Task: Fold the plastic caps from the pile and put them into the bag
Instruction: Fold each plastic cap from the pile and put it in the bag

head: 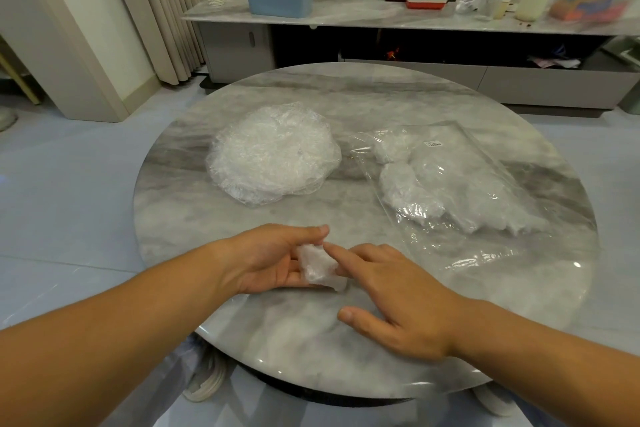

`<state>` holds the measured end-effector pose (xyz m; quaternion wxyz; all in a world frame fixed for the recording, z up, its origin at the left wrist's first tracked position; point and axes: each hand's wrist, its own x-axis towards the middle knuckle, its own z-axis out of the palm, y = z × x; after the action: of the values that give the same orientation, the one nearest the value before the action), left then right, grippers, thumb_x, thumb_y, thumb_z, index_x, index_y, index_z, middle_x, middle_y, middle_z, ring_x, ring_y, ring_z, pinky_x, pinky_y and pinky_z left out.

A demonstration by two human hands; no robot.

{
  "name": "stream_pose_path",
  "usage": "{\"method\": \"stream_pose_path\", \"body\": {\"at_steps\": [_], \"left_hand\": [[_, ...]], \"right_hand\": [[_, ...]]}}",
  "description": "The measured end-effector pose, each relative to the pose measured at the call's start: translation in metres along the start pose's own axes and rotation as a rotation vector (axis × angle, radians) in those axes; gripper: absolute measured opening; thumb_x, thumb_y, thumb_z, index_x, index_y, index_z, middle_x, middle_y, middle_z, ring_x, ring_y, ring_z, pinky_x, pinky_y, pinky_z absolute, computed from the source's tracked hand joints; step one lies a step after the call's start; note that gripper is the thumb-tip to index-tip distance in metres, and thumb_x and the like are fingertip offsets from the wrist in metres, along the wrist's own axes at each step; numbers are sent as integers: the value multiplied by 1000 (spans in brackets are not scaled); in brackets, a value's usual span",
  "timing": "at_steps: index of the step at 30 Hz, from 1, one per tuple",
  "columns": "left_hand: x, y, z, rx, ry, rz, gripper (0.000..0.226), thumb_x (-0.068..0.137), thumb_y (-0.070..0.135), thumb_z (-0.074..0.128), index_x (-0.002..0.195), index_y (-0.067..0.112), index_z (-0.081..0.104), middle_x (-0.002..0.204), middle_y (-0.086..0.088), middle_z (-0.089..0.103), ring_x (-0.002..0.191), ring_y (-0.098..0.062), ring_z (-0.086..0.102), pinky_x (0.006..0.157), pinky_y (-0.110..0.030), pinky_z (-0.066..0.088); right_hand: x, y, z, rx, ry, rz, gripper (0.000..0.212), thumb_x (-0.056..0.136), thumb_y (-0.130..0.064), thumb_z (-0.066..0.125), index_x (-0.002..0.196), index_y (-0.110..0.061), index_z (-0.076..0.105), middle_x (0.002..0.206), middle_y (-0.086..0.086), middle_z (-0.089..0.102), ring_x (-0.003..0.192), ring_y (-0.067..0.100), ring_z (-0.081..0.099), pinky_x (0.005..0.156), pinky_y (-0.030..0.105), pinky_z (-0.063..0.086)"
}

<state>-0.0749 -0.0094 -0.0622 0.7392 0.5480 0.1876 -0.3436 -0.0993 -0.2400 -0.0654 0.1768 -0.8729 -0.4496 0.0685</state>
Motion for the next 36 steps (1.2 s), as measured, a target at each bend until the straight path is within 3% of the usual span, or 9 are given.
{"method": "stream_pose_path", "body": {"at_steps": [3,7,11,14,21,26,29,32,36], "left_hand": [[3,-2,8,79,137,89,27,90,-3,67,117,0,62,116,-23,70,98,-30,72,88,-43,60],[0,7,16,85,195,223,33,90,-14,59,116,6,63,119,-25,65,96,-29,70,75,-36,63],[-9,17,29,110,148,352,39,88,-16,62,117,10,64,115,-21,67,87,-22,72,68,-31,62],[-13,19,48,171,116,407,41,87,-14,65,119,12,64,104,-16,70,79,-17,72,65,-27,59],[-14,20,92,247,5,466,44,87,-9,68,123,16,61,110,-14,73,93,-24,73,76,-33,62],[-3,13,118,548,107,542,26,95,35,65,117,21,66,116,3,70,107,-6,66,96,-33,55],[6,1,128,1057,71,664,33,101,47,49,124,29,67,138,21,52,124,17,43,108,-12,32],[20,-15,135,1417,-6,640,44,102,57,37,132,36,60,168,11,3,152,-1,-10,125,-33,5],[30,-27,144,1689,87,592,57,100,64,25,130,31,59,165,1,-24,147,-11,-32,125,-40,-5]], "right_hand": [[-1,2,2,-53,5,-14,74,101,-60,33,162,-24,12,142,-6,48,130,2,33,111,23,28],[-8,3,-1,56,195,20,64,101,-58,41,155,-25,34,151,-10,43,140,6,36,114,31,35],[-7,-2,-20,678,340,362,51,85,-73,43,127,-50,62,149,-26,44,139,-11,34,111,18,32],[-4,6,-29,1029,390,533,46,83,-69,48,106,-42,77,128,-17,66,122,1,58,101,32,49],[-29,18,-51,1208,526,642,55,99,-50,44,87,-9,80,100,17,76,98,32,72,89,45,56],[-61,52,-67,1076,710,690,65,107,-44,34,74,-11,79,94,15,77,90,29,73,88,42,56],[-84,75,-70,1012,649,751,72,104,-53,29,78,-8,79,95,16,76,99,39,69,92,42,55],[-98,91,-67,939,542,800,83,97,-71,31,81,-6,79,96,17,76,102,41,67,98,45,54],[-104,101,-63,887,436,821,91,86,-85,29,78,-11,81,94,13,77,100,35,70,102,47,53]]}}
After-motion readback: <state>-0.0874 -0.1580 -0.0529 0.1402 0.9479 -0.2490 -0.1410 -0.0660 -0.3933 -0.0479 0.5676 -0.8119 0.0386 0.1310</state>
